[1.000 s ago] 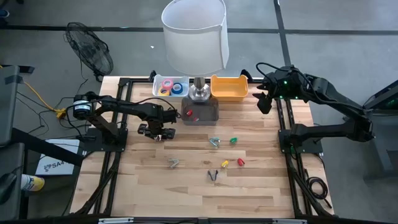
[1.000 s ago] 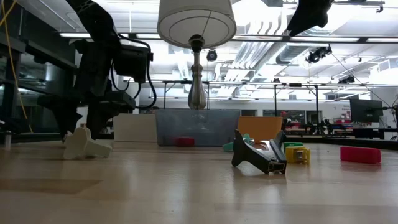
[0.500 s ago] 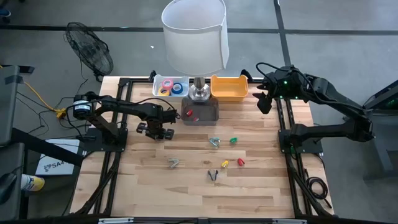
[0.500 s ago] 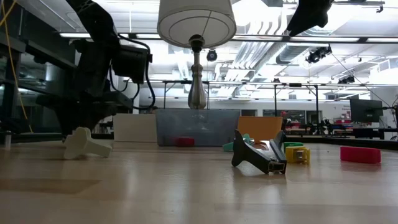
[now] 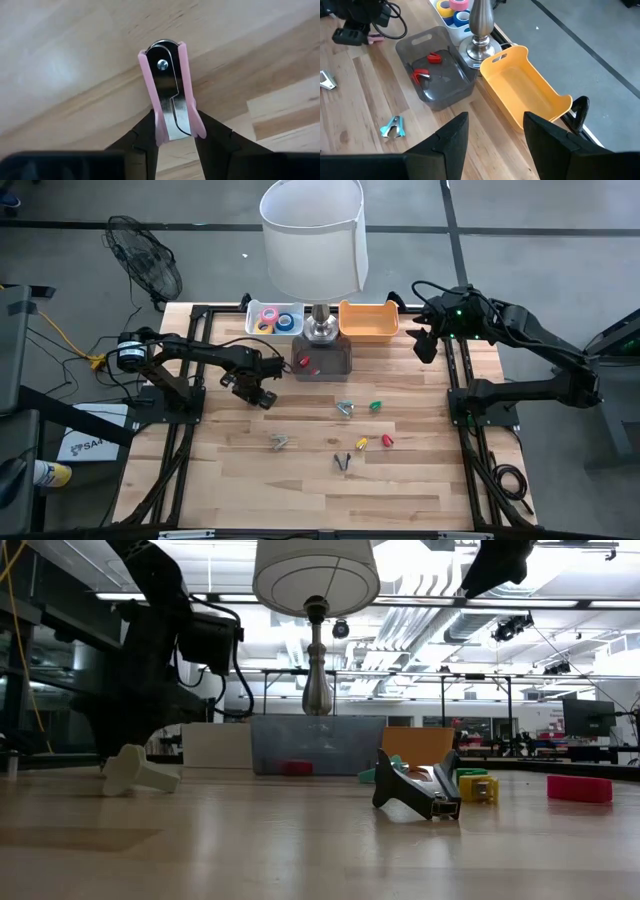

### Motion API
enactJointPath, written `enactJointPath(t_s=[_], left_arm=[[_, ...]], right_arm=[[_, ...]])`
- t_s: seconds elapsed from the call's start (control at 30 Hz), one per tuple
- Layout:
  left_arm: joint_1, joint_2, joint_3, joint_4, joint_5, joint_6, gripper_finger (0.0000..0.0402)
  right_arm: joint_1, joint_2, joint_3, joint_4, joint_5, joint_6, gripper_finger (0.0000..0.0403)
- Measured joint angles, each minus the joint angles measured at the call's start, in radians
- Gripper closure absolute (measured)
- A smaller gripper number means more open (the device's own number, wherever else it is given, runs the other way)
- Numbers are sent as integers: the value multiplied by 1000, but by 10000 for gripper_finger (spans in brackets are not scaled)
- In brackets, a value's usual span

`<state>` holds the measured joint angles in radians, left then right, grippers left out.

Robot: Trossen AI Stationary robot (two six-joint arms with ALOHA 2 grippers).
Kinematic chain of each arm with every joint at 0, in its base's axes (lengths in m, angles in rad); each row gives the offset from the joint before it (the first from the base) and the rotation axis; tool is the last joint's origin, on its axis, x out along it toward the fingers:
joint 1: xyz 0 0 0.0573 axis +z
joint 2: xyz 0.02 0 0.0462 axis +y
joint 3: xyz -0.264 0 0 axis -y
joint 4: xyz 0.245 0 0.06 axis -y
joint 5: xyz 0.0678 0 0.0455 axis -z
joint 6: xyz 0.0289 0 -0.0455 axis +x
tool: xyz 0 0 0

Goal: Pick and place Stapler, Stapler remover, tape
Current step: Put the pink staple remover into the yellow bin

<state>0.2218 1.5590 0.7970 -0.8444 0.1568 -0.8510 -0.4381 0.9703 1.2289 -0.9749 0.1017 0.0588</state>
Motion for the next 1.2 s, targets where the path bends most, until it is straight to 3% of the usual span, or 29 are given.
enactJointPath(t_s=[0.17,0.47,0.8,0.97,1.2], left_arm=[[0,-1,0,-1,-15,215,300],[0,-1,2,2,-31,537,300],[0,-44,43,3,-39,645,300],[-2,-67,76,-1,2,687,300],[-1,-117,139,-3,36,718,300]], right_arm=[[0,0,0,4,-29,-32,221],[0,44,0,80,-219,-99,221],[0,143,0,100,-263,-111,221],[16,199,0,186,-343,-112,221],[90,287,0,322,-348,-112,221]])
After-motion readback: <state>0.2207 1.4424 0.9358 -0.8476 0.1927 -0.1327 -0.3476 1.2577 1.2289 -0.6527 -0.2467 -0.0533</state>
